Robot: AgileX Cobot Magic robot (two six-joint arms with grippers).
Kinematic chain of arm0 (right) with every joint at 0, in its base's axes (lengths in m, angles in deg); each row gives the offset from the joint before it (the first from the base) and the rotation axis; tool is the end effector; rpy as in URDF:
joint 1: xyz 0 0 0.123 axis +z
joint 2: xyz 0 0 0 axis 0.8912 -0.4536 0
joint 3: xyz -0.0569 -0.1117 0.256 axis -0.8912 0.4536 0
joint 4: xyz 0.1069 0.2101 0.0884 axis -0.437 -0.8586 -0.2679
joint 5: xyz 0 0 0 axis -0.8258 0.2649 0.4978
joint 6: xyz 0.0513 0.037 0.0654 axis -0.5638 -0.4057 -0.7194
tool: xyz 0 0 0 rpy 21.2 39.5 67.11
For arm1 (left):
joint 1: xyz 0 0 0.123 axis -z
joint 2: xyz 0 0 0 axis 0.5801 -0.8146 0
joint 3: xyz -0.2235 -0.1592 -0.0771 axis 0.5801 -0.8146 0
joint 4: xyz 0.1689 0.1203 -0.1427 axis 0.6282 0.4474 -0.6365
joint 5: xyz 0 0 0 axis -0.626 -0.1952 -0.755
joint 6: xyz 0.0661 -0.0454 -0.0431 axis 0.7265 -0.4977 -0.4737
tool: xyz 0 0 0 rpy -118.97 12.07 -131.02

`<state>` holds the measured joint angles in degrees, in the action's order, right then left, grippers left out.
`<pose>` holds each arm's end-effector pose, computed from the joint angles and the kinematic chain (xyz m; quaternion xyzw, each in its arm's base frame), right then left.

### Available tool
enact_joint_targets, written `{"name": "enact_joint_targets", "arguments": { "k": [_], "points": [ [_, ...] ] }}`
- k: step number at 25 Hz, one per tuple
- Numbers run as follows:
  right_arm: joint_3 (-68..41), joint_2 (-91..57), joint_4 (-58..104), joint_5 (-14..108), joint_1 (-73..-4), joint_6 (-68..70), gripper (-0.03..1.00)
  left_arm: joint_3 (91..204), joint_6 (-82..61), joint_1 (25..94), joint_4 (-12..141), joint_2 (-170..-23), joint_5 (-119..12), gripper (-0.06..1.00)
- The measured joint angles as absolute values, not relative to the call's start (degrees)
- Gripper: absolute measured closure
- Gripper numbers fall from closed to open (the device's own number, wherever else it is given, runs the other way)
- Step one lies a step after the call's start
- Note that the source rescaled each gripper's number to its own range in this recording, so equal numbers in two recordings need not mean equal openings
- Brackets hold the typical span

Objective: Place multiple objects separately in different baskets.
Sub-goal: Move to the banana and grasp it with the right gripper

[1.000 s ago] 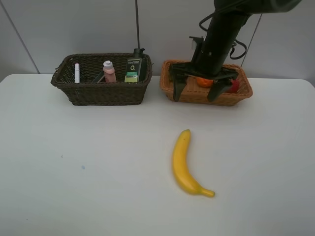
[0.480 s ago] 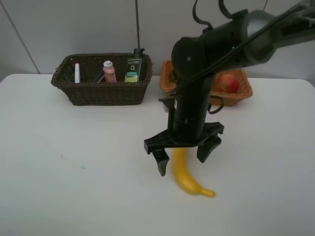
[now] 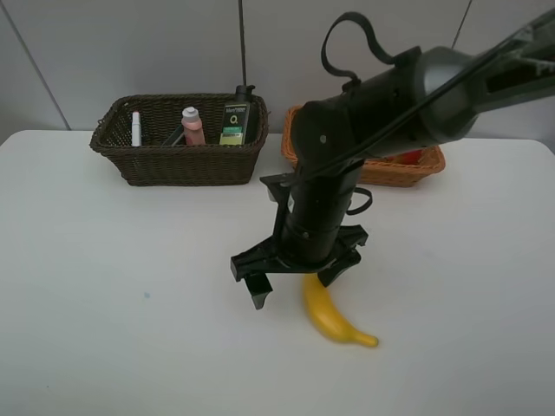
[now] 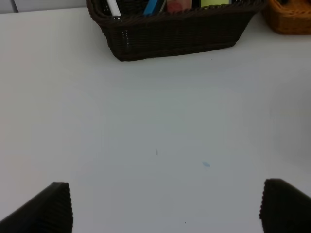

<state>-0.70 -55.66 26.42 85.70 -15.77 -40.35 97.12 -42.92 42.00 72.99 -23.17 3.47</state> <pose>0.2356 0.2631 0.1380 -0.2242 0.9737 0.0399 0.0047 -0.0078 -0.0064 0.2792 0.0641 0.8479 -0.0673 0.5219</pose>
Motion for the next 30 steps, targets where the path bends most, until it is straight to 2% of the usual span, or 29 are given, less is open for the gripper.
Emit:
{"name": "enact_joint_targets", "arguments": {
  "k": [6, 15, 30],
  "points": [
    [-0.7, -56.9, 28.09, 84.77, -15.77, -40.35, -0.03, 97.12, -42.92, 42.0, 72.99, -23.17, 3.47, -0.01],
    [-0.69, -58.28, 31.48, 90.73, -15.77, -40.35, -0.03, 97.12, -42.92, 42.0, 72.99, -23.17, 3.47, -0.01],
    [-0.69, -61.22, 31.48, 83.92, -15.77, -40.38, -0.03, 97.12, -42.92, 42.0, 72.99, -23.17, 3.47, -0.01]
  ]
}}
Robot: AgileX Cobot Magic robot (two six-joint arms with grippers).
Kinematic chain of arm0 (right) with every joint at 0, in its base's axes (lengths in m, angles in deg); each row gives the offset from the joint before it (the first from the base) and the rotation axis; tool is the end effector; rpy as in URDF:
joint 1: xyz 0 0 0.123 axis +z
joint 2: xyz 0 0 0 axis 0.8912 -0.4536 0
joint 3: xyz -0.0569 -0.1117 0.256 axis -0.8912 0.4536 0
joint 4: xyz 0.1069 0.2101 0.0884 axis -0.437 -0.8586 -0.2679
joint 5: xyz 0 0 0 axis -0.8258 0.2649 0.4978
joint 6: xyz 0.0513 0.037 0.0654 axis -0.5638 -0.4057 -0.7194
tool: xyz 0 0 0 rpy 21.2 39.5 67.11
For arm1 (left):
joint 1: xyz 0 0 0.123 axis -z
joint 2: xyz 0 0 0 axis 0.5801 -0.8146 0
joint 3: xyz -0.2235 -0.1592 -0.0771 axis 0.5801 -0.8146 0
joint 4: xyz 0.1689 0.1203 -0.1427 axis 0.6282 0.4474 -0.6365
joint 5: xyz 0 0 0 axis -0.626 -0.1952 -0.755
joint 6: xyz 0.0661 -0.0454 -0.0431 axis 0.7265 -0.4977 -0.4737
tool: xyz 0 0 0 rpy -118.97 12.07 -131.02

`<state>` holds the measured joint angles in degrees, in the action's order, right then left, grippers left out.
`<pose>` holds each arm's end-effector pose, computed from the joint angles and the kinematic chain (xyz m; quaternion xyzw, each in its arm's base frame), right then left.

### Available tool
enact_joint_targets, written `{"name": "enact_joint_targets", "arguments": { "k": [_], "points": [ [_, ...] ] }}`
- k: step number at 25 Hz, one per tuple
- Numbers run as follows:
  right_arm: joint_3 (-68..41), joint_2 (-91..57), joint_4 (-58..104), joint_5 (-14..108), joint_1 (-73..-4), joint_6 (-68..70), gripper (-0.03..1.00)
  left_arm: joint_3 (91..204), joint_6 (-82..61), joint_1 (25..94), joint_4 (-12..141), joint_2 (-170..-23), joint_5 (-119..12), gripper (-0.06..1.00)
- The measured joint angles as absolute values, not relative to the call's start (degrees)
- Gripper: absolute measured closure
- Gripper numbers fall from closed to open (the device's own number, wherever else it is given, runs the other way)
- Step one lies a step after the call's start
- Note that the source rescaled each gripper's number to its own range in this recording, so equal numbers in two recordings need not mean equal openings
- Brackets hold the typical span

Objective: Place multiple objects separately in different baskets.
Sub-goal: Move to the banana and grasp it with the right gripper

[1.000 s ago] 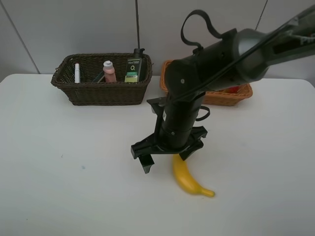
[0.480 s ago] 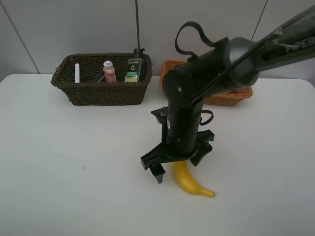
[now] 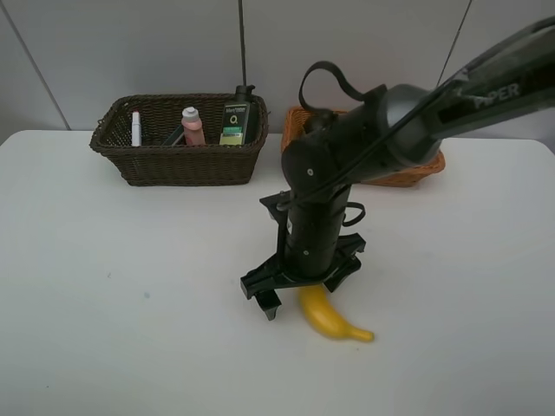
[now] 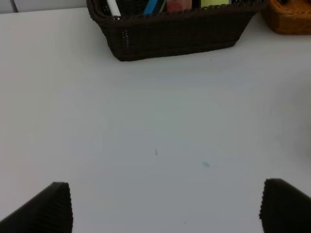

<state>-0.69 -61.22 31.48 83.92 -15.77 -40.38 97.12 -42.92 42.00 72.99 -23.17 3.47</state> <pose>0.2415 0.2608 0.1034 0.2523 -0.9676 0.0060 0.0051 -0.0078 -0.0064 0.2792 0.0641 0.8479 -0.0673 0.5219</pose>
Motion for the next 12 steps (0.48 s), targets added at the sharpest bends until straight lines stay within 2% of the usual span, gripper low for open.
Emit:
{"name": "enact_joint_targets", "arguments": {
  "k": [5, 7, 8, 10, 12],
  "points": [
    [-0.69, -62.0, 31.48, 83.8, -15.77, -40.38, -0.01, 97.12, -42.92, 42.0, 72.99, -23.17, 3.47, -0.01],
    [-0.69, -62.0, 31.48, 83.74, -15.77, -40.38, 0.07, 97.12, -42.92, 42.0, 72.99, -23.17, 3.47, -0.01],
    [-0.69, -62.0, 31.53, 83.74, -15.77, -40.38, 0.15, 97.12, -42.92, 42.0, 72.99, -23.17, 3.47, -0.01],
    [-0.69, -62.0, 31.59, 83.74, -15.77, -40.38, 0.38, 97.12, -42.92, 42.0, 72.99, -23.17, 3.47, -0.01],
    [-0.69, -62.0, 31.93, 83.93, -15.77, -40.38, 0.7, 97.12, -42.92, 42.0, 72.99, -23.17, 3.47, -0.01]
  ]
}}
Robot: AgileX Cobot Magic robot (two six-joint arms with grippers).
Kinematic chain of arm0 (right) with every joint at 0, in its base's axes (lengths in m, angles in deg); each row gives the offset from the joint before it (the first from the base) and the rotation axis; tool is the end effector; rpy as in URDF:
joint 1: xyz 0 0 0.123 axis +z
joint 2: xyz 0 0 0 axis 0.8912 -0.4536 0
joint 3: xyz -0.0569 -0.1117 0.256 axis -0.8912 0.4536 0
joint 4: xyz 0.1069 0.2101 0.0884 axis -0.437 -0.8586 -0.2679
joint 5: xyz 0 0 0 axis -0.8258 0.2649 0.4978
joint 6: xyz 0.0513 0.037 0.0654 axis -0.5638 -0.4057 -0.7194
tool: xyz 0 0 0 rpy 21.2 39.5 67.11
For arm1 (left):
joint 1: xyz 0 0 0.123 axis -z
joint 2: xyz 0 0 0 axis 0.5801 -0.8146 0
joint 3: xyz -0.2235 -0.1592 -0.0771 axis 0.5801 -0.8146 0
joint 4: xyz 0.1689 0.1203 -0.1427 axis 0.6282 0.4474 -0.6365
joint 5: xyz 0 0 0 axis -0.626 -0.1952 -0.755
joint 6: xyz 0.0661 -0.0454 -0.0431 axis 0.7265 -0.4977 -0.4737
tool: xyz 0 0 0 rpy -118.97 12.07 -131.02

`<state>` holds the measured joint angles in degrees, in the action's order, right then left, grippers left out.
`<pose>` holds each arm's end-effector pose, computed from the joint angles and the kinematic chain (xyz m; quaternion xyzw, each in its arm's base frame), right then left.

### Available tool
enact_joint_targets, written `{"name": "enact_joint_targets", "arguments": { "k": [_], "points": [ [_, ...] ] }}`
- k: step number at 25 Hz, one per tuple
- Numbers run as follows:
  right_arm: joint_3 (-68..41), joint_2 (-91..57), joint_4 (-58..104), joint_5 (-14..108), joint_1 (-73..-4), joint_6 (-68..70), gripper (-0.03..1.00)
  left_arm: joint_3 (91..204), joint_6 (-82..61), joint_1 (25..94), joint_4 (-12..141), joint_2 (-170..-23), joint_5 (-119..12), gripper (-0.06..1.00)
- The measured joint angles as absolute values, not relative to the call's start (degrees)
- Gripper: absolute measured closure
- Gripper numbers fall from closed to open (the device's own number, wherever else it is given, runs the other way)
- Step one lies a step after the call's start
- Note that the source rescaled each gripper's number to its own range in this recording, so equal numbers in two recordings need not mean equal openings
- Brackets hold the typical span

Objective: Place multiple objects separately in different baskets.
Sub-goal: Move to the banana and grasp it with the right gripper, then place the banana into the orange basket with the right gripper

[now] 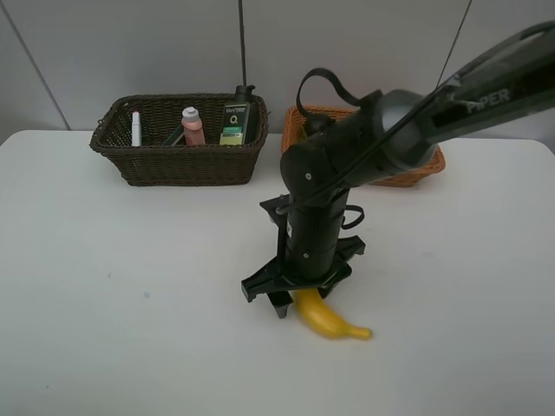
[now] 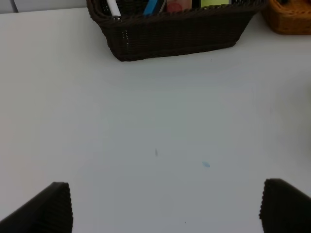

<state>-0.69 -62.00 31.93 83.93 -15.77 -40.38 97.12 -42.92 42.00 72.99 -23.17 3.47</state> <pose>0.2417 0.2603 0.0986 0.2550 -0.9668 0.0120 0.0094 -0.0078 -0.0064 0.2792 0.0641 0.8479 -0.0673 0.5219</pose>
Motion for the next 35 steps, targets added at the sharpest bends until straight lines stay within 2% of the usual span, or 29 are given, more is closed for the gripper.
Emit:
{"name": "enact_joint_targets", "arguments": {
  "k": [1, 2, 9, 16, 22, 26, 31, 35],
  "points": [
    [-0.69, -62.0, 32.18, 84.06, -15.77, -40.38, 0.87, 97.12, -42.92, 42.0, 72.99, -23.17, 3.47, -0.01],
    [-0.69, -62.0, 32.26, 84.18, -15.77, -40.38, 0.97, 97.12, -42.92, 42.0, 72.99, -23.17, 3.47, -0.01],
    [-0.69, -59.94, 32.45, 85.01, -15.77, -40.38, 0.97, 97.12, -42.92, 42.0, 72.99, -23.17, 3.47, -0.01],
    [-1.64, -46.79, 39.71, 85.69, -17.57, -40.38, 0.97, 97.12, -42.92, 42.0, 72.99, -23.17, 3.47, -0.01],
    [-4.69, -43.11, 46.26, 83.25, -31.03, -37.67, 0.97, 97.12, -42.92, 42.0, 72.99, -23.17, 3.47, -0.01],
    [-6.0, -45.48, 46.05, 75.55, -40.21, -31.86, 0.97, 97.12, -42.92, 42.0, 72.99, -23.17, 3.47, -0.01],
    [-10.26, -50.6, 45.97, 68.67, -45.84, -26.27, 0.97, 97.12, -42.92, 42.0, 72.99, -23.17, 3.47, -0.01],
    [-15.76, -56.12, 45.84, 66.69, -46.8, -25.32, 0.97, 97.12, -42.92, 42.0, 72.99, -23.17, 3.47, -0.01]
  ]
}}
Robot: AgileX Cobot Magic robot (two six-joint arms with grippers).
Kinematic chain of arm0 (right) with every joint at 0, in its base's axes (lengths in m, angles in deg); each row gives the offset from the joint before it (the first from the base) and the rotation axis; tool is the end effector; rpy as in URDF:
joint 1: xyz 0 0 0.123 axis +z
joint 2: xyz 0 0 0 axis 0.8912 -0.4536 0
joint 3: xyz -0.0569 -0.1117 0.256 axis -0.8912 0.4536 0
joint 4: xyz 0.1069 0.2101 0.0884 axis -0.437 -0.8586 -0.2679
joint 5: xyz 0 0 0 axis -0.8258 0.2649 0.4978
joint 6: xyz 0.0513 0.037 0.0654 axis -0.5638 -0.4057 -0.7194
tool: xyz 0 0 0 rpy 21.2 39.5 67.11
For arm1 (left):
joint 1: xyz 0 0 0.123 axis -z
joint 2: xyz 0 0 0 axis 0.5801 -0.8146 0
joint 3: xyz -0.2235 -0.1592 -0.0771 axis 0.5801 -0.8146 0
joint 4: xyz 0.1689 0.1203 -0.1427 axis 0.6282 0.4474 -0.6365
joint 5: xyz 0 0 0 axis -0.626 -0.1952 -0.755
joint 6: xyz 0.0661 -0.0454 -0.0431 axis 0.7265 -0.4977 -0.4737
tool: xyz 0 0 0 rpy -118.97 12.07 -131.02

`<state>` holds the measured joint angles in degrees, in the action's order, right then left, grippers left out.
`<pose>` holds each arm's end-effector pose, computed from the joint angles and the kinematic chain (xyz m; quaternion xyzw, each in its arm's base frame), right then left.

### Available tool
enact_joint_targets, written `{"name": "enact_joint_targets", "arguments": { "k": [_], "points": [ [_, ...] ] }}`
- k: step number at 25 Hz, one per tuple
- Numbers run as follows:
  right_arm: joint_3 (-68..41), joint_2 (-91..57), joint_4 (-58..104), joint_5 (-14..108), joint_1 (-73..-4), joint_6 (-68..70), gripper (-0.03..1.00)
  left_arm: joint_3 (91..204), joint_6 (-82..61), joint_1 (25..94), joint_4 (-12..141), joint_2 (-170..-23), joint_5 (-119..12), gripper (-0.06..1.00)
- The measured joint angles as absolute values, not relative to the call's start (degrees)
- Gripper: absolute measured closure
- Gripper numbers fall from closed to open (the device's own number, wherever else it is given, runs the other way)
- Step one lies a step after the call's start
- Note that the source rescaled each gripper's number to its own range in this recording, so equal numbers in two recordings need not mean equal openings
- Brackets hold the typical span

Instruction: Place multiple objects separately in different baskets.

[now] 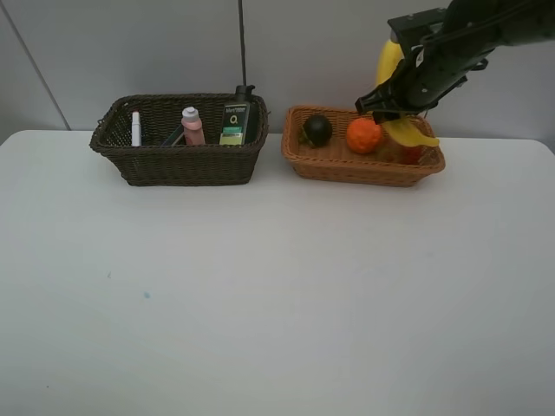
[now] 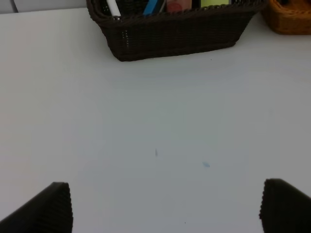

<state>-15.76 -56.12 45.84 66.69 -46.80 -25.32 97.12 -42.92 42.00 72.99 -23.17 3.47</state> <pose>0.4200 0.1107 0.2126 -0.1937 0.9258 -0.0397 0.3223 -0.0078 -0.0064 0.2792 0.0641 0.8479 -0.0673 0.5219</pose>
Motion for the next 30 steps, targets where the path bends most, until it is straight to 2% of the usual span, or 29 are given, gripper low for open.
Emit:
{"name": "enact_joint_targets", "arguments": {
  "k": [2, 3, 4, 6, 8, 9, 11, 15, 22, 30],
  "points": [
    [-18.56, -59.12, 45.59, 66.27, -46.74, -25.33, 0.96, 97.12, -42.92, 42.0, 72.99, -23.17, 3.47, -0.01],
    [-19.48, -60.25, 45.41, 66.06, -46.74, -25.33, 0.93, 97.12, -42.92, 42.0, 72.99, -23.17, 3.47, -0.01],
    [-20.3, -61.45, 45.4, 65.91, -46.74, -25.33, 0.85, 97.12, -42.92, 42.0, 72.99, -23.17, 3.47, -0.01],
    [-20.97, -63.08, 45.35, 65.85, -46.74, -25.33, 0.57, 97.12, -42.92, 42.0, 72.99, -23.17, 3.47, -0.01],
    [-21.08, -63.95, 45.35, 65.85, -46.74, -25.33, 0.23, 97.12, -42.92, 42.0, 72.99, -23.17, 3.47, -0.01],
    [-21.08, -64.07, 45.35, 65.85, -46.74, -25.33, 0.12, 97.12, -42.92, 42.0, 72.99, -23.17, 3.47, -0.01],
    [-21.14, -64.07, 45.29, 65.9, -46.74, -25.33, 0.03, 97.12, -42.92, 42.0, 72.99, -23.17, 3.47, -0.01],
    [-21.2, -63.57, 44.39, 68.88, -46.74, -25.33, -0.03, 97.12, -42.92, 42.0, 72.99, -23.17, 3.47, -0.01],
    [-21.32, -56.18, 44.0, 77.13, -48.04, -31.47, -0.03, 97.12, -42.92, 42.0, 72.99, -23.17, 3.47, -0.01],
    [-21.32, -47.6, 43.62, 89.08, -58.65, -32.86, -0.03, 97.12, -42.92, 42.0, 72.99, -23.17, 3.47, -0.01]
  ]
}}
